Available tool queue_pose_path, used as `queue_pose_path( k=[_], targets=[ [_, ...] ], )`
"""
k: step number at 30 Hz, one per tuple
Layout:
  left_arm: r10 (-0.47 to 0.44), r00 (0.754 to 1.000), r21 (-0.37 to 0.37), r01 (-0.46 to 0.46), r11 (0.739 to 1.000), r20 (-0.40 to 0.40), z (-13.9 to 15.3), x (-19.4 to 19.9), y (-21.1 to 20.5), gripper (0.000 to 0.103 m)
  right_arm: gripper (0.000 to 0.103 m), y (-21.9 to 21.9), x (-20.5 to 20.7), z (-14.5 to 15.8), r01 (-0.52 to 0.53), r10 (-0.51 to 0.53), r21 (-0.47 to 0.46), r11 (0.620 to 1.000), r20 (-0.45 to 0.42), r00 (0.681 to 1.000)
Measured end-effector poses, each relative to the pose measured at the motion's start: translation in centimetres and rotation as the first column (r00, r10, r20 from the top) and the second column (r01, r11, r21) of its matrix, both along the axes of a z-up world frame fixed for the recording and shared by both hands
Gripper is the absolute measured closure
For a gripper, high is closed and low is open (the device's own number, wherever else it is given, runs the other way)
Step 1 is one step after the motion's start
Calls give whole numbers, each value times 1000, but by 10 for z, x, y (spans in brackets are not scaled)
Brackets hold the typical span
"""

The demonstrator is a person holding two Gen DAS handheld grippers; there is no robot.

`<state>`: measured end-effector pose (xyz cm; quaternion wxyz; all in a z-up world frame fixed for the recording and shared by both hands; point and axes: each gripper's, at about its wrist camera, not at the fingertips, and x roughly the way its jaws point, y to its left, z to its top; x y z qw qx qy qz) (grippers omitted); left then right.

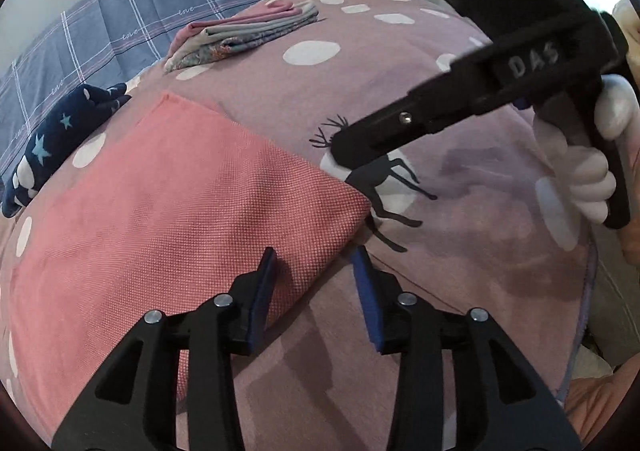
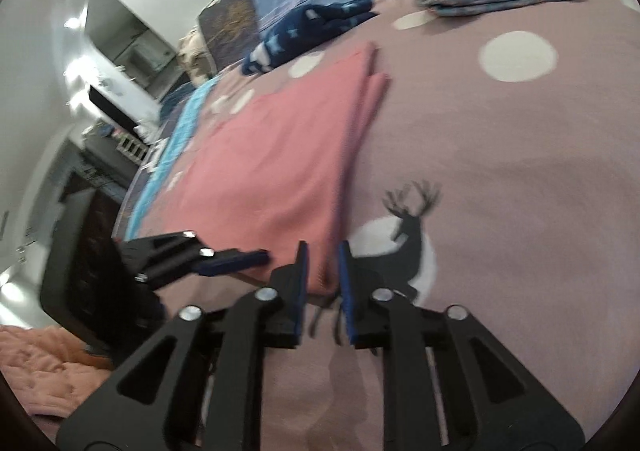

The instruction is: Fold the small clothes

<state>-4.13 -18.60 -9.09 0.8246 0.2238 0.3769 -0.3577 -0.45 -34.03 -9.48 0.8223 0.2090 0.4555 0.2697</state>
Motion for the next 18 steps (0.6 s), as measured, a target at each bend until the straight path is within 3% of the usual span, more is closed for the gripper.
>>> queue_pose_path(
  k=[2,5,8,11,18],
  targets=[
    [7,1000,5,-7,1000,0,0,1,0,62,68,5,9,-2,-35,35,12,999,-20,999],
    [18,1000,5,-18,1000,6,1,-1,1,51,68,19,22,-11,-86,85,-15,996,-53,995],
    [26,1000,8,-26,1000,5,1,-4,4,50,98,25,28,-22,-110,112,27,994,-85,990],
    [22,999,-2,-22,1000,39,6,-7,5,48,98,12,19,-8,-98,107,202,974,-36,994],
    [-9,997,26,7,1000,78,6,-3,-11,48,101,14,4,5,-115,114,128,985,20,993]
  ],
)
